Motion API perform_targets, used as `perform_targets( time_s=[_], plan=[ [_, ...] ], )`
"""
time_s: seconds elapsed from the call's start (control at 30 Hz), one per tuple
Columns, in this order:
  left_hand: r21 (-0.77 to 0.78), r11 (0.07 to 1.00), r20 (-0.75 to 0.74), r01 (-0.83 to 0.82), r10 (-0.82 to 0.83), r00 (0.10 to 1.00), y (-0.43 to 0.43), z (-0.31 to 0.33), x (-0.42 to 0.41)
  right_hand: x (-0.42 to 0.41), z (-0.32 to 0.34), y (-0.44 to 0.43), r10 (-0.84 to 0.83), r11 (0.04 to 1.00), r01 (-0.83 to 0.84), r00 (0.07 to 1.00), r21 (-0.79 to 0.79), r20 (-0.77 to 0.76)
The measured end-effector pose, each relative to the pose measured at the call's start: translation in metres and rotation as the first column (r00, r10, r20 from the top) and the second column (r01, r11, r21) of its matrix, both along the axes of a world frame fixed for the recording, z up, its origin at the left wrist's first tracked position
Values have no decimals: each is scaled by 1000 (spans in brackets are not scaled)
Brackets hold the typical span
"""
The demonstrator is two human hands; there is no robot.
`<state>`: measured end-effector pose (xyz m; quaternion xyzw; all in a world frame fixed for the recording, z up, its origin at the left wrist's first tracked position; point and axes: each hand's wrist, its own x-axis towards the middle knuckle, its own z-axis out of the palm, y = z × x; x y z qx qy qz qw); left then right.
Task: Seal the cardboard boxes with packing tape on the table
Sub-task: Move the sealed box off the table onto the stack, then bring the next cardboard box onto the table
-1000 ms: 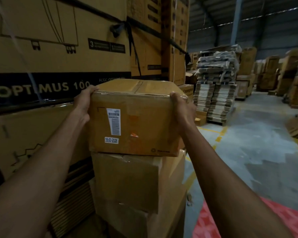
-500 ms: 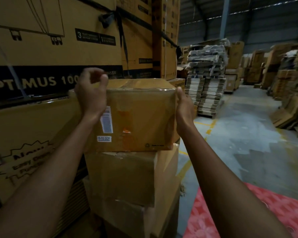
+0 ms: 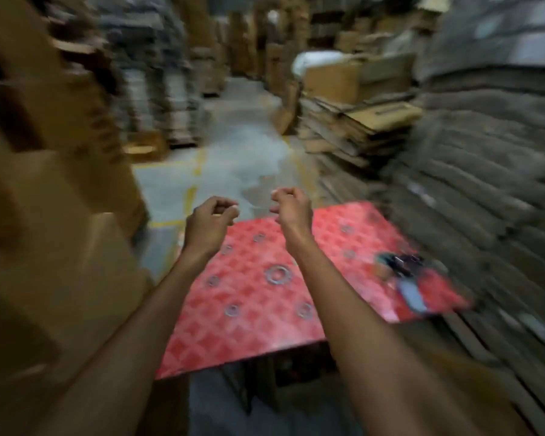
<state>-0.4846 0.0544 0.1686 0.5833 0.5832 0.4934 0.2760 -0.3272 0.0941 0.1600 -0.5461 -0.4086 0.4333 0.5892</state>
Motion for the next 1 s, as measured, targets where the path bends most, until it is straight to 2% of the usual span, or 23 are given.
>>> perform_targets(
  time_s=[0.13, 0.23, 0.33, 0.43, 0.53, 0.63, 0.77, 0.9, 1.0],
  plan=[
    [-234, 939, 31, 252, -251, 967, 4, -88, 145, 167, -98, -34, -203, 957, 210, 978, -200, 54],
    [-392, 835, 50, 386, -400, 915, -6, -146, 247, 284, -171, -72, -330, 864, 351, 936, -361, 121],
    [-510, 735, 34, 447, -502, 864, -27, -204, 334, 384, -245, -119, -408, 754, 449, 892, -480, 194],
    [-658, 602, 17, 453, -589, 808, -51, -271, 404, 447, -280, -170, -358, 684, 437, 899, -584, 254],
    [-766, 469, 27, 438, -659, 752, -72, -331, 457, 503, -344, -200, -395, 554, 511, 856, -657, 333],
    [-835, 357, 39, 419, -720, 693, -77, -408, 492, 549, -418, -215, -371, 479, 450, 882, -754, 290],
    [-894, 271, 48, 358, -734, 677, -60, -523, 516, 596, -500, -221, -324, 441, 400, 906, -804, 273],
    [-909, 276, 50, 311, -671, 739, -34, -627, 545, 638, -605, -211, -275, 399, 363, 923, -842, 268],
    [-918, 253, 66, 306, -662, 746, -13, -717, 557, 662, -681, -200, -254, 376, 363, 925, -852, 282]
  ],
)
